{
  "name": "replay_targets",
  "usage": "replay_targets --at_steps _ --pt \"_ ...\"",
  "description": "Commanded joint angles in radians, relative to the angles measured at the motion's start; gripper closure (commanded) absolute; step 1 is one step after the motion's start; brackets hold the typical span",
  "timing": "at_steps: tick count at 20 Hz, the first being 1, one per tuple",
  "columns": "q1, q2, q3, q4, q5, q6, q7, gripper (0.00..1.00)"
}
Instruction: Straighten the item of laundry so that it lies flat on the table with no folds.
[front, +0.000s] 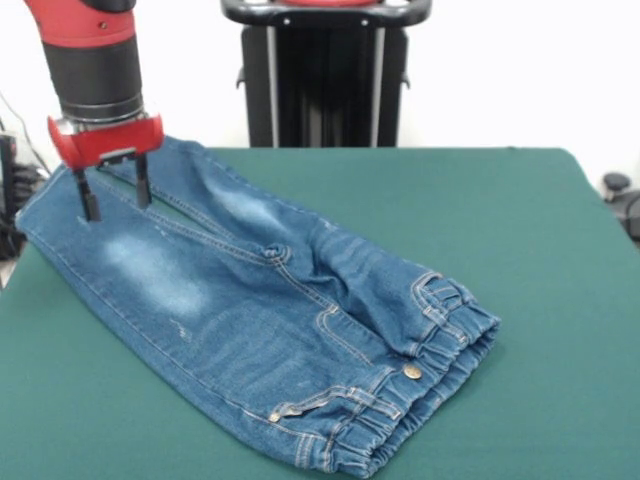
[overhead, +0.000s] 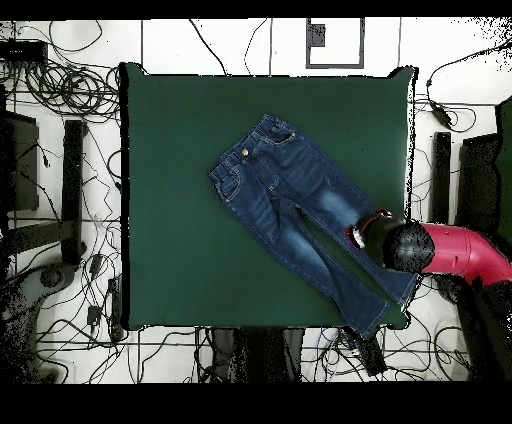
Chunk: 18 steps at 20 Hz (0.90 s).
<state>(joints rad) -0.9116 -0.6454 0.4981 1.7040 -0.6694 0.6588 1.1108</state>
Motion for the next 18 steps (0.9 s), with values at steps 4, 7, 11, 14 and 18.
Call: replay_targets --at_steps 4,7,11,14,18 --pt "0.071 -0.007 0.073 0.102 0.054 -0.076 0.083 0.0" --pt "0.078 -0.043 0.07 0.108 0.067 -0.08 0.098 0.0" --pt "0.088 -0.071 0.05 0.111 0.1 -0.076 0.135 0.0" --pt "0.115 -0.104 0.012 0.106 0.149 -0.082 0.226 0.0" --pt "0.1 -0.165 0.02 0.121 0.228 -0.02 0.2 0.0"
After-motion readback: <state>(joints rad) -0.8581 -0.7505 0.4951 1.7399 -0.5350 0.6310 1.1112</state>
